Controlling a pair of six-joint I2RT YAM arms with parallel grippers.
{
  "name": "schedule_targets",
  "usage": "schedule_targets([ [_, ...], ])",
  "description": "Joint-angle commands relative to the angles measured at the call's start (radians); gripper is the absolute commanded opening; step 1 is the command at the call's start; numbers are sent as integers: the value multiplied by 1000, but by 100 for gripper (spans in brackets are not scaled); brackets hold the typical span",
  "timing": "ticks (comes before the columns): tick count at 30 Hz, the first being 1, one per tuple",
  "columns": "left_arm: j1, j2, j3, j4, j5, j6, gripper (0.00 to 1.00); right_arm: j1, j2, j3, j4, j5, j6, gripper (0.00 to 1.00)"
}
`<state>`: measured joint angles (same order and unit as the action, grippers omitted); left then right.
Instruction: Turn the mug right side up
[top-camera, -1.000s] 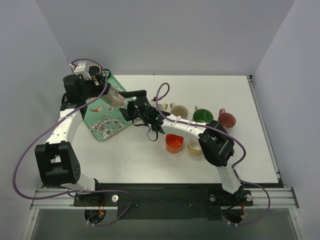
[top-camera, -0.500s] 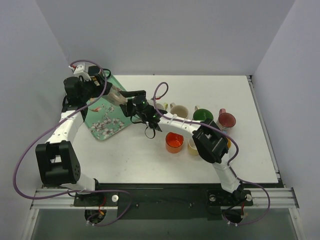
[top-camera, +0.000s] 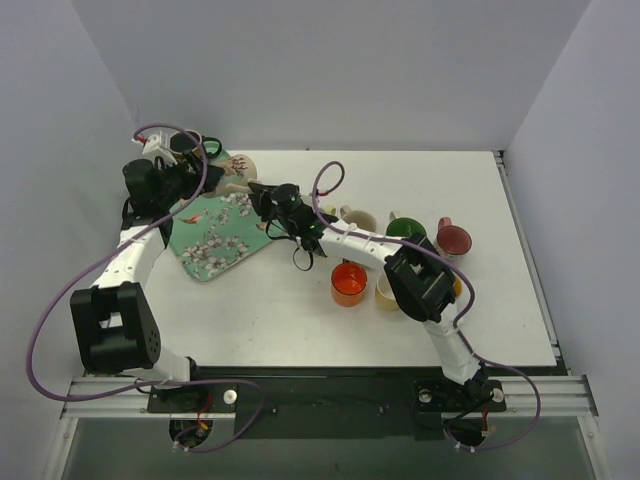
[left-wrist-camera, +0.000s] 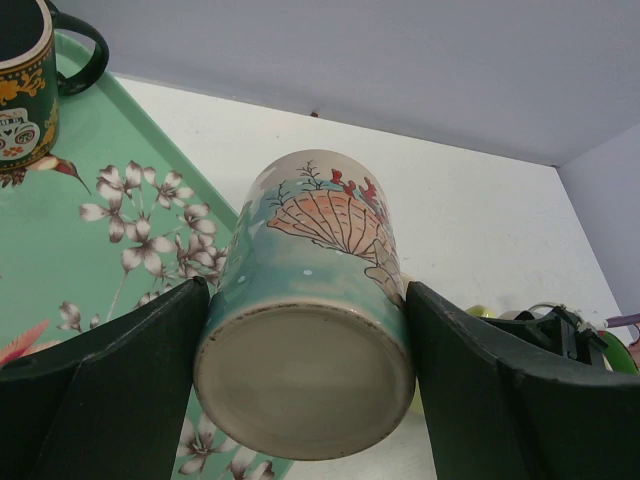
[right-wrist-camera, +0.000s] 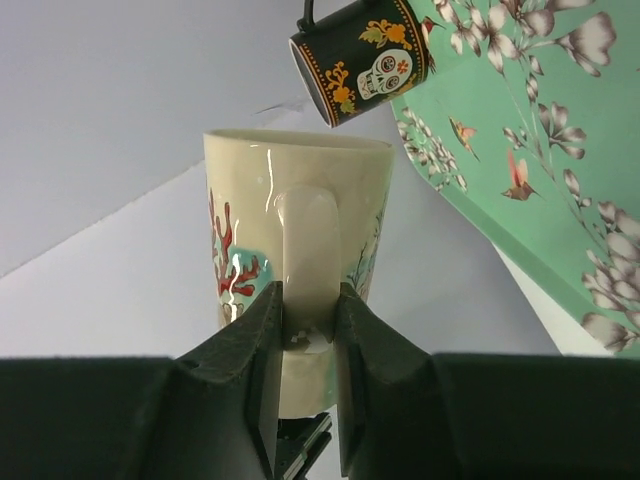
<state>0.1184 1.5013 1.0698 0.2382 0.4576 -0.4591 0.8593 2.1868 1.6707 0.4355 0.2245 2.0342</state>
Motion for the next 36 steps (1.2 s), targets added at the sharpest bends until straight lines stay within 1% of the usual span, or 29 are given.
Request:
schedule_targets([
  [1,4,-64,-10,79,110,108,5,3,-53,37,62,71,-195,0],
  [2,7,-62,-16,60,118,123,19,4,-61,35,62,85,-292,0],
  [3,10,-59,-30,56,127,140,25,6,-79,32,59,98,-343,0],
  [4,13,-59,-48,52,128,146,35,13,-87,34,46,113,-423,0],
  [5,20,-56,-60,52,131,152,41,18,-94,32,54,114,-457,0],
  [6,23,-55,-79,50,136,157,42,24,-96,34,65,115,-510,0],
  [7,29,-47,-88,50,142,161,44,26,-93,35,72,111,-525,0],
  [10,50,-32,-119,52,156,163,47,30,-64,26,112,86,-543,0],
  [16,73,-21,-145,27,174,197,55,37,-13,80,48,38,-595,0],
  [19,82,-16,-140,15,165,214,55,34,-4,92,3,26,-598,0],
  [22,104,-10,-116,-2,179,214,55,35,5,104,9,9,-652,0],
  [24,122,-7,-88,-25,188,212,55,38,1,133,9,-8,-739,0],
  [26,147,-3,-59,-42,193,200,56,40,-2,149,20,-36,-868,0],
  [28,171,8,-25,-72,199,200,55,46,-30,124,54,-53,-1004,0],
  [29,181,14,2,-101,207,206,55,52,-53,106,87,-60,-1111,0],
  [30,187,20,13,-117,216,217,55,64,-67,69,109,-63,-1164,0],
  [31,191,20,21,-129,220,218,55,72,-99,51,147,-62,-1295,0],
  [32,193,20,21,-131,225,220,56,90,-111,5,173,-66,-1359,0],
  [34,193,17,15,-128,224,227,55,118,-153,-58,261,-71,-1608,0],
  [35,193,17,12,-125,225,229,55,127,-166,-81,267,-77,-1653,0],
  [36,193,16,12,-126,224,229,55,138,-176,-92,276,-94,-1737,0],
])
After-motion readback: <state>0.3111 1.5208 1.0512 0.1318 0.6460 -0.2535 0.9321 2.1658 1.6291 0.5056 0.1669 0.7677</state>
